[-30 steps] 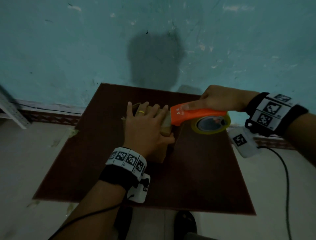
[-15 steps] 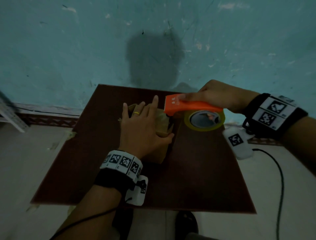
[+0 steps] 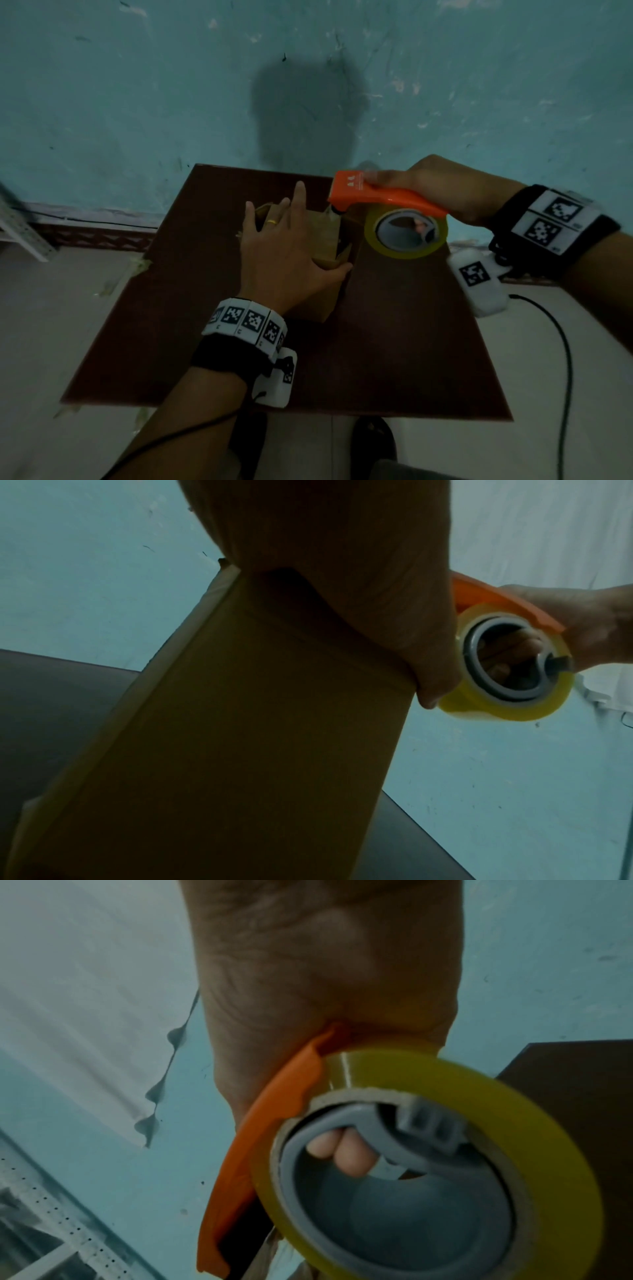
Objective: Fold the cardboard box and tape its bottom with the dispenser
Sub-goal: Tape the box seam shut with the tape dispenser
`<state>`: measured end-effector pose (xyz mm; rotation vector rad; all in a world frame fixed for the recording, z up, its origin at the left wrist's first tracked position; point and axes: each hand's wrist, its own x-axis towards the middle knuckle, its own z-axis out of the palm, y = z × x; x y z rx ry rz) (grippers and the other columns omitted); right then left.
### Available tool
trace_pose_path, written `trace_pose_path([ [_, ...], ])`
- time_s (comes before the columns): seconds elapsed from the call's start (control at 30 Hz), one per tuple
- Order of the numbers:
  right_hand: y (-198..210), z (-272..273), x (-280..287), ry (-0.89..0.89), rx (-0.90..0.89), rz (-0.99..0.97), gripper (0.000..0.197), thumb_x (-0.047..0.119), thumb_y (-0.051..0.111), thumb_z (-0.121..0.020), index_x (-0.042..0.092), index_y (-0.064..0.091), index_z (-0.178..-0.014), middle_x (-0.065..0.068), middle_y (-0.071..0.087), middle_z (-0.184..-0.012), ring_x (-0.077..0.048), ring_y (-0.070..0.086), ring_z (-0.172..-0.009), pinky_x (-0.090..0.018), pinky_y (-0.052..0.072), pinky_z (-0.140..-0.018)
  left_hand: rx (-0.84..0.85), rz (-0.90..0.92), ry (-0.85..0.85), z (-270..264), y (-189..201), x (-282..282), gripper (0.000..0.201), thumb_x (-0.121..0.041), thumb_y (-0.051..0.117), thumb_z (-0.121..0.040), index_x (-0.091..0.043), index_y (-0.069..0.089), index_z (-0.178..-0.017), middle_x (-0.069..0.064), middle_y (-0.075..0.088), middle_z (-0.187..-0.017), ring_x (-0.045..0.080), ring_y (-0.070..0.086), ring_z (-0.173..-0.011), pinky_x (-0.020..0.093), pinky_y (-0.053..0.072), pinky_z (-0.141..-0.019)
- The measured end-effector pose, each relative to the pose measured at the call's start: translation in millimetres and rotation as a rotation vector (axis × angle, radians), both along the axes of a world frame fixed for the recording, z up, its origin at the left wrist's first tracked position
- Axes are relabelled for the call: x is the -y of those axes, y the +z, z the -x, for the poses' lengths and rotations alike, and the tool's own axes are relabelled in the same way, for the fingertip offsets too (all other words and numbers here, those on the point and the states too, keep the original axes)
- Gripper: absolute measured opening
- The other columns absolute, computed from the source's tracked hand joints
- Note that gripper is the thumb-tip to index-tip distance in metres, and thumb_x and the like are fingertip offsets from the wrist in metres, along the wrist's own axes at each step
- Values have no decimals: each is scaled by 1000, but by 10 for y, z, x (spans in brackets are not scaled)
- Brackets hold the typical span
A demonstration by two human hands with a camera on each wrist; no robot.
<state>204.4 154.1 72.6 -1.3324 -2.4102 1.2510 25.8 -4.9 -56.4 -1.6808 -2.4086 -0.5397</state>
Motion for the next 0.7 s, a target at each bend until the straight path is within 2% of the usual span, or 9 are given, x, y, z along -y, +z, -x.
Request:
trace_pose_path([
  [0.07,16,65,37,2,-25,-8,78,75,73,-82,-2,79,-92,-20,82,-80,-23,72,-55,-27,61,-60,26,-9,4,1,12,6,145,-104,43,-64,-15,-4,-169,5,50,-163,20,46,-152,58,7,-132],
  [0.2,21,169,57,-15,-81,-42,94,82,75,-73,-7,79,-104,-26,82,-95,-42,77,-78,-50,64,-88,68,-37,15,-45,89,47,148,-103,50,-65,-11,-3,-168,2,47,-166,25,50,-149,50,6,-134],
  [0.23,24,184,57,-1,-64,-49,93,82,74,-75,-6,79,-101,-25,82,-92,-42,77,-76,-49,64,-85,93,-38,17,-53,108,61,150,-102,55,-65,-10,-2,-169,1,46,-166,27,47,-151,46,4,-133],
  [0.27,31,192,63,16,-40,-57,86,81,73,-79,-4,79,-95,-21,82,-84,-37,76,-69,-42,64,-76,123,-37,19,-61,127,73,150,-99,60,-65,-10,-1,-169,1,46,-166,28,44,-152,41,5,-130],
  [0.33,39,172,71,16,7,-87,75,78,70,-83,3,77,-83,-14,77,-69,-22,70,-55,-28,56,-62,166,-37,22,-67,155,77,151,-95,66,-63,-10,2,-170,0,49,-164,26,43,-153,35,18,-128],
  [0.37,35,152,61,10,24,-94,76,78,70,-83,2,78,-83,-16,77,-68,-21,69,-55,-26,54,-61,176,-37,21,-62,161,75,151,-94,68,-63,-11,3,-171,0,50,-163,24,44,-152,35,24,-127],
  [0.43,17,106,36,-9,55,-99,82,81,72,-80,-1,80,-86,-19,78,-72,-21,69,-57,-29,54,-63,173,-25,24,-59,169,68,148,-93,69,-63,-14,5,-171,2,50,-163,22,44,-152,35,28,-125],
  [0.57,-49,40,15,9,159,-167,76,86,74,-73,10,70,-68,-4,68,-57,-17,60,-49,-32,51,-64,53,-18,0,-41,110,64,128,-94,60,-71,-23,21,-170,9,51,-162,27,45,-152,43,30,-126],
  [0.7,-108,7,4,31,199,-177,86,87,73,-74,1,76,-76,-11,70,-62,-19,63,-55,-40,57,-72,-44,2,-40,-7,43,43,103,-91,44,-80,-31,39,-163,5,52,-160,26,43,-153,48,30,-126],
])
